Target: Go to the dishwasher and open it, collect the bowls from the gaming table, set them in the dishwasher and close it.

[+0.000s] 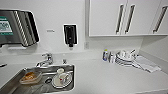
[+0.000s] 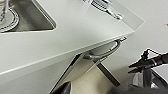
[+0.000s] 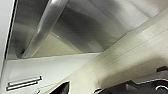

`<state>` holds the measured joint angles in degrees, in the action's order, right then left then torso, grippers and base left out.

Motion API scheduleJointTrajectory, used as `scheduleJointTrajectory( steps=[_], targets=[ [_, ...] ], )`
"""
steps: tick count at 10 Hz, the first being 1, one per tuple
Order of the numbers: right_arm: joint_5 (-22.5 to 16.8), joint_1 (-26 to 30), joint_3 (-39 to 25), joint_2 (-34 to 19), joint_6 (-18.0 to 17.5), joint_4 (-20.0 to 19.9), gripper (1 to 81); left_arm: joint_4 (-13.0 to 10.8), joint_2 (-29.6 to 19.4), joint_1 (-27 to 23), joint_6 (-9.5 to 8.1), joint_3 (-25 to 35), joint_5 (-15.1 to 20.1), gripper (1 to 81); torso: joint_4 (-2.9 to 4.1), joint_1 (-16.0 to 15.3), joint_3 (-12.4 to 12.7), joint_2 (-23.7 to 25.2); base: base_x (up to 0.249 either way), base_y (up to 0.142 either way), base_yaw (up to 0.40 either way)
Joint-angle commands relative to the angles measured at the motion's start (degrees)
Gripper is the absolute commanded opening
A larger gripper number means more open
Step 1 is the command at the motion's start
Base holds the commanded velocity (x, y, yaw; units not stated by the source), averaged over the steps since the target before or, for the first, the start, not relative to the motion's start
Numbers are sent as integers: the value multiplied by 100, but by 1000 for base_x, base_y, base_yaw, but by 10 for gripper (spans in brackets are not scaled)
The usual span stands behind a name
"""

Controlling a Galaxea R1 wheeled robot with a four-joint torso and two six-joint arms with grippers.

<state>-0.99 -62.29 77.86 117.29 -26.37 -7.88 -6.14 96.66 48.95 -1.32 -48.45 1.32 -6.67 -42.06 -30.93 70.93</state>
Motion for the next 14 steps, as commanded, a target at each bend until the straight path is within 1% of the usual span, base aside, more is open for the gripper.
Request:
scheduleJointTrajectory(
  steps=[1,2,3,5,6,8,9,10,11,14],
  targets=[
    [-780,1134,-413,-405,-624,-74,811,-62,-252,-513,17,195,44,811,0,0,0,0,0,0,0],
    [-1070,1363,-554,-440,-879,-65,811,-62,-252,-548,17,186,53,811,0,0,0,0,0,0,0],
    [-1167,1574,-589,-449,-1151,-56,811,-62,-243,-574,17,186,44,811,0,0,0,0,0,0,0],
    [-1359,1881,-589,-422,-1817,-56,811,-62,-225,-680,18,177,53,811,0,0,-2,0,0,0,0],
    [-1483,2049,-598,-414,-2065,-47,811,-45,-216,-706,17,177,44,811,0,0,-2,0,0,0,0],
    [-1641,2251,-511,-361,-2441,-47,811,-45,-173,-715,17,143,44,811,0,0,-2,0,0,0,0],
    [-1641,2269,-352,-291,-2751,-21,811,-45,-155,-715,17,125,53,811,0,0,-2,0,0,0,0],
    [-1650,2287,-176,-194,-2962,-4,811,-54,-155,-715,17,133,53,811,0,0,-2,0,0,0,0],
    [-1659,2322,44,-36,-3041,5,811,-54,-146,-715,17,133,53,811,0,0,-2,0,0,0,0],
    [-1764,2365,720,571,-3041,14,811,-62,-111,-715,26,133,62,811,0,0,-5,0,0,0,0]
  ],
)
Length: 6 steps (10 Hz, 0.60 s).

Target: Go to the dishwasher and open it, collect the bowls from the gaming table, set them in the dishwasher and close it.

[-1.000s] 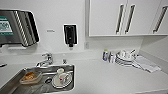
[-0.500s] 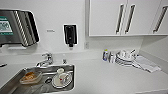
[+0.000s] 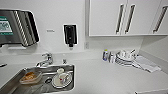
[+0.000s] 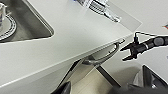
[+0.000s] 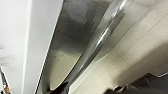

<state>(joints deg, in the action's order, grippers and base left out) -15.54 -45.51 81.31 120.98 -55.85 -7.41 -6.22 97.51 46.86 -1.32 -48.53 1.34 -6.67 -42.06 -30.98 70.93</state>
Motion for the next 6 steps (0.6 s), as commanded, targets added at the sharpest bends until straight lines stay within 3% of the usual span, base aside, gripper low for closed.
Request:
scheduleJointTrajectory(
  steps=[1,6],
  targets=[
    [-362,722,569,368,-102,-32,811,-55,-196,-506,26,133,59,811,0,0,0,0,0,0,0],
    [-441,766,1253,834,-443,-41,811,-55,-179,-506,26,133,59,811,0,-2,-2,0,0,0,0]
  ],
)
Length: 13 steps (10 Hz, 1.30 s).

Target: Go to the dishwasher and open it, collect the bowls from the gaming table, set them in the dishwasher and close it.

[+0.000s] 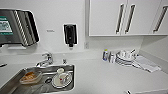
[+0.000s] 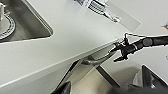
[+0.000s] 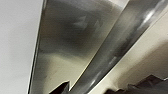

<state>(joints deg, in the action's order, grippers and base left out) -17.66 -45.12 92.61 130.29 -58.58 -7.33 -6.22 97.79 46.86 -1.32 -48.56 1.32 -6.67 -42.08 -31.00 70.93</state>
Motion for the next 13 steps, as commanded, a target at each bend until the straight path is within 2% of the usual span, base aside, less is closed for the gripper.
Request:
scheduleJointTrajectory(
  steps=[1,5,7,10,13],
  targets=[
    [-229,718,212,-53,-268,-41,811,-55,-189,-506,26,136,70,811,0,0,0,0,0,0,0],
    [-246,534,617,254,-321,47,811,-55,-180,-506,26,136,97,811,0,-2,-2,0,0,0,0],
    [-413,437,863,483,-321,205,811,-55,-136,-506,26,127,97,811,0,-2,-2,0,0,0,0],
    [-431,139,845,387,-286,232,811,-29,-101,-506,26,39,89,811,0,-2,-2,0,0,0,0],
    [-405,-204,801,43,-260,205,811,-46,-49,-506,26,21,97,811,0,-2,-2,0,0,0,0]
  ],
)
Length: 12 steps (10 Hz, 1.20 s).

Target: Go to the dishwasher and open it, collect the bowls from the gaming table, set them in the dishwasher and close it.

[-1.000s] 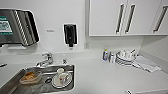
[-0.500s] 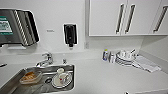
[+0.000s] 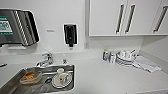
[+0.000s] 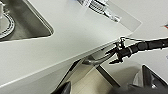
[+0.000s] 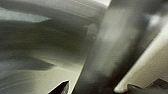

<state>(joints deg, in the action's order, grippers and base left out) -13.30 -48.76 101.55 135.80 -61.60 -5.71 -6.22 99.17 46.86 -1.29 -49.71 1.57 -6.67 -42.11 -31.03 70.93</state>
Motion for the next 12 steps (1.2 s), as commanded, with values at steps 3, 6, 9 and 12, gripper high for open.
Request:
scheduleJointTrajectory(
  steps=[3,6,9,12],
  targets=[
    [-779,90,-286,-763,60,61,811,-11,-160,-506,24,128,62,811,0,0,0,0,0,0,0],
    [-779,98,-338,-771,52,52,811,6,-160,-506,24,128,62,811,0,0,0,0,-22,0,0],
    [-779,28,-347,-692,60,61,811,15,-142,-506,24,137,80,811,0,-2,0,-2,-75,0,0],
    [-788,-86,-260,-246,60,210,811,-2,-142,-506,24,120,80,811,0,-4,0,-2,-50,0,0]
  ],
)
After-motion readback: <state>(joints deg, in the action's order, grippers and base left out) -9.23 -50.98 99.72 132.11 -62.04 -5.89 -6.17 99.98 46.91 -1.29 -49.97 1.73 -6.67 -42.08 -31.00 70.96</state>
